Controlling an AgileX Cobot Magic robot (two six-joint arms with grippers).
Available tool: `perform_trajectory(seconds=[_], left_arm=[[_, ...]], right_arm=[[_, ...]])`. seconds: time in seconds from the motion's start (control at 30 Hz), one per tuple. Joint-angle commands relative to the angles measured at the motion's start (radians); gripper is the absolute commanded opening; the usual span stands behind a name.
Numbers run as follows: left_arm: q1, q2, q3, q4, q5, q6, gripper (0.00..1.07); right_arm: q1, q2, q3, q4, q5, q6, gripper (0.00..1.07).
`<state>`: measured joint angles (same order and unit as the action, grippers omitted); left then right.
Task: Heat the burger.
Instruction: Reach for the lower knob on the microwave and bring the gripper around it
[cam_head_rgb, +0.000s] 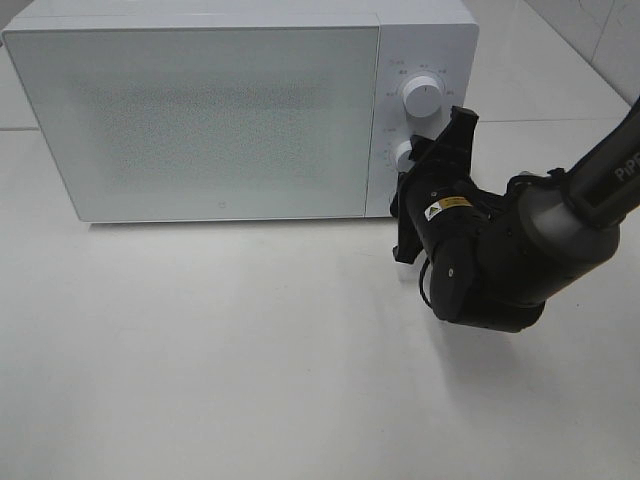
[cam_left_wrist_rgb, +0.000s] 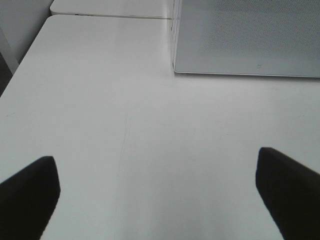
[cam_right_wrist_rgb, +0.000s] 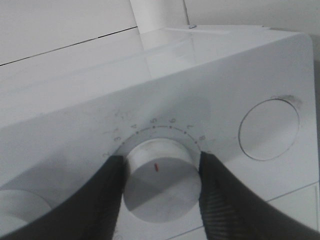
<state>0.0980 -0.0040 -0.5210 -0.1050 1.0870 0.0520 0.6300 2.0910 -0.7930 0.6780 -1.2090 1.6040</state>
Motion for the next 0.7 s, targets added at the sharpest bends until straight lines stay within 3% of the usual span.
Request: perform_trajectory(seconds=[0.03, 0.4, 0.7], left_arm=[[0.003, -0.019, 0.003, -0.001, -0.014, -0.004, 1.0], [0.003, -0.019, 0.003, -0.001, -0.014, -0.004, 1.0], [0.003, -0.019, 0.003, -0.001, -0.014, -0.004, 1.0]], right_arm=[[0.002, -0.009, -0.043, -0.176, -0.165, -0.001, 0.04], [0.002, -0.009, -0.043, -0.191, -0.165, -0.045, 0.1], [0.002, -0.009, -0.043, -0.127, -0.176, -0.12, 0.31]])
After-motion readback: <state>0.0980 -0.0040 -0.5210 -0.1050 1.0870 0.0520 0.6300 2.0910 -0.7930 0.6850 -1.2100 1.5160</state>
